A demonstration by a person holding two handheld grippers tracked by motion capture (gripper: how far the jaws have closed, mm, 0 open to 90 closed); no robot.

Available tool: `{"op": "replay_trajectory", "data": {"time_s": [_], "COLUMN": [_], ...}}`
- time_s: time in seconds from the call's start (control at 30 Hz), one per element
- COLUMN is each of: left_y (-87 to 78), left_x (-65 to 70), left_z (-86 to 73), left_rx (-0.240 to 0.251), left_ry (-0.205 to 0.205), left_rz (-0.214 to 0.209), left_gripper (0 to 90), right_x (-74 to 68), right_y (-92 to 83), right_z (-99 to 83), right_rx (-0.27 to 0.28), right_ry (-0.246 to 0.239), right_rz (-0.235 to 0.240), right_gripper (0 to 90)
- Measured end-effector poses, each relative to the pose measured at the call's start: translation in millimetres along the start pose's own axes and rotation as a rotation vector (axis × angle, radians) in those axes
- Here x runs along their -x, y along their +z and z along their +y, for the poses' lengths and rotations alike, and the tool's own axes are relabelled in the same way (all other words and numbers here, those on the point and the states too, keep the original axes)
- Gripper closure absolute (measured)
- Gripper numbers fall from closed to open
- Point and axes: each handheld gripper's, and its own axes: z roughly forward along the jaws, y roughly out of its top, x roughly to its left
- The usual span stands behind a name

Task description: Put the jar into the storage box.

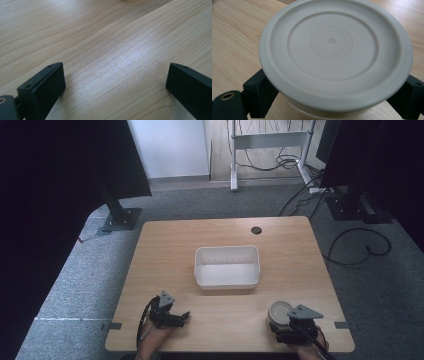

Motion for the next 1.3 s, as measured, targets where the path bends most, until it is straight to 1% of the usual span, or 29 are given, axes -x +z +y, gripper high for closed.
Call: {"op": "replay_trajectory", "data": {"time_s": [0.13, 0.37, 0.67, 1.1, 1.3], "left_y": [0.0, 0.0, 0.0, 0.0, 0.0], "left_x": [0.0, 0.0, 0.0, 0.0, 0.0], "left_z": [0.0, 0.0, 0.0, 0.0, 0.0], "left_rx": [0.000, 0.000, 0.000, 0.000, 0.000], "left_ry": [0.000, 0.000, 0.000, 0.000, 0.000], "left_rz": [0.000, 0.000, 0.000, 0.000, 0.000], "left_gripper": [2.0, 2.0, 2.0, 2.0, 2.0], "right_x": [-2.0, -5.4, -9.7, -18.9, -21.4], "right_y": [1.7, 2.1, 6.1, 16.7, 20.0], "right_z": [4.3, 12.1, 24.3, 42.9, 49.8], "right_rx": [-0.004, 0.004, 0.016, 0.030, 0.037], "right_ry": [-0.013, -0.022, -0.023, -0.048, -0.055], "right_rz": [-0.003, 0.001, 0.019, 0.052, 0.061], "right_gripper": [9.4, 9.4, 9.5, 9.5, 9.5]}}
